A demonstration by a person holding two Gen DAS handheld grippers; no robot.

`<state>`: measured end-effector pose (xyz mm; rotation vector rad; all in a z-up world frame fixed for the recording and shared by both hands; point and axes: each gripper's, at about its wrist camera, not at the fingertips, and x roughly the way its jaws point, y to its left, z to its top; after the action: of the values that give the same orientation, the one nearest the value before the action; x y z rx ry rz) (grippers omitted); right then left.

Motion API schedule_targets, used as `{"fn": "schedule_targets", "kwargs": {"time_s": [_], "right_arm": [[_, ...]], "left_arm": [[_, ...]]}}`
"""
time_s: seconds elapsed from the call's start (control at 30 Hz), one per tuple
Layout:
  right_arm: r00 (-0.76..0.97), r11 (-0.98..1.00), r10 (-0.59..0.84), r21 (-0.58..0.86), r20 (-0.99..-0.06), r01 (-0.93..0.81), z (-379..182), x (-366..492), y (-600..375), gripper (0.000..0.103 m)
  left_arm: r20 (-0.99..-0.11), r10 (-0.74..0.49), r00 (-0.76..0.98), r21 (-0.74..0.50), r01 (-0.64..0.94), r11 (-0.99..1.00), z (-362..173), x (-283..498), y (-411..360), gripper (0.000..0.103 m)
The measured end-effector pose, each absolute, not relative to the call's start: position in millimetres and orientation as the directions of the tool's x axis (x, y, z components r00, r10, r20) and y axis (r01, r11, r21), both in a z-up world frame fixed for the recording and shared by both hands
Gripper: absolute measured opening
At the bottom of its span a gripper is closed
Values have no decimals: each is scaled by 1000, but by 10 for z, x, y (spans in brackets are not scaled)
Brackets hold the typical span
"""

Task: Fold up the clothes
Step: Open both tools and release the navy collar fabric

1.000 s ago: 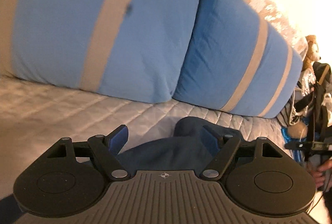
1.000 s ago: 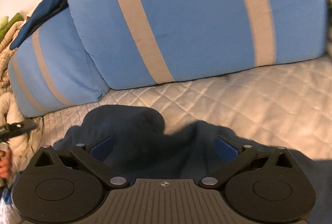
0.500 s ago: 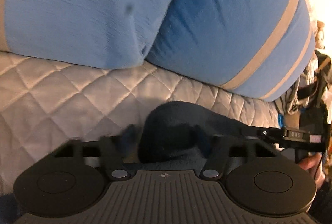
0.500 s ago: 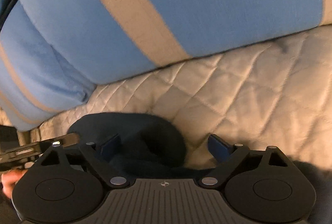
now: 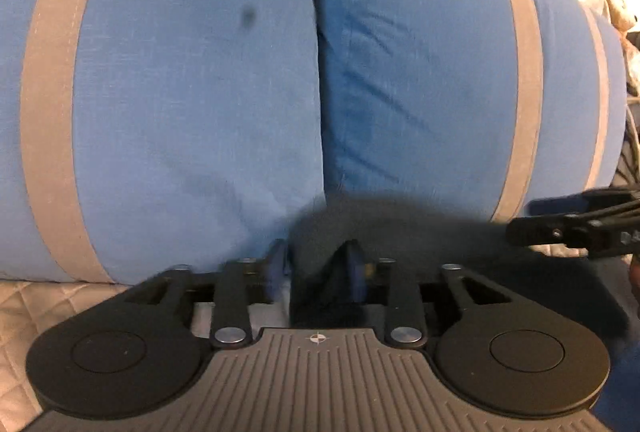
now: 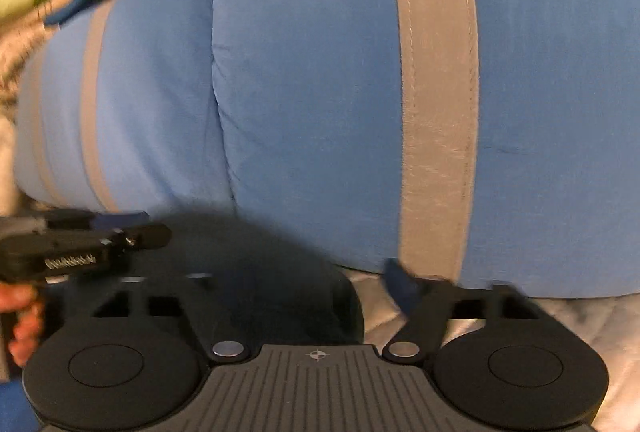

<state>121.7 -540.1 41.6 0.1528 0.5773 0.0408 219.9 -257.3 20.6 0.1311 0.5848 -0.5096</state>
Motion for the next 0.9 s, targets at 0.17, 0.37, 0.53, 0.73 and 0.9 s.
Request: {"fn": "schedule_targets", "kwargs": {"time_s": [0.17, 0.37, 0.53, 0.73, 0.9], "right_arm": [[822, 996, 43, 91, -568, 10, 481, 903, -5511, 95], [812, 993, -55, 56, -581, 107, 623, 569, -5953, 100], [803, 982, -117, 54, -585, 183, 688, 409, -6264, 103], [775, 976, -156, 25, -613, 217, 570, 362, -6457, 103], [718, 977, -199, -74, -667, 201, 256, 490, -6394, 102]], "left_arm": [[-584, -484, 651, -160, 493, 855, 315, 2193, -2118, 74], [-647, -395, 652, -130, 416, 900, 354, 2244, -1406, 74], [-722, -402, 563, -125, 465, 876, 187, 2195, -1193, 74], [-769, -411, 490, -63, 582, 811, -23, 2056, -1267, 74], [-777, -367, 512, 21, 604, 797, -90, 1903, -1433, 70]]}}
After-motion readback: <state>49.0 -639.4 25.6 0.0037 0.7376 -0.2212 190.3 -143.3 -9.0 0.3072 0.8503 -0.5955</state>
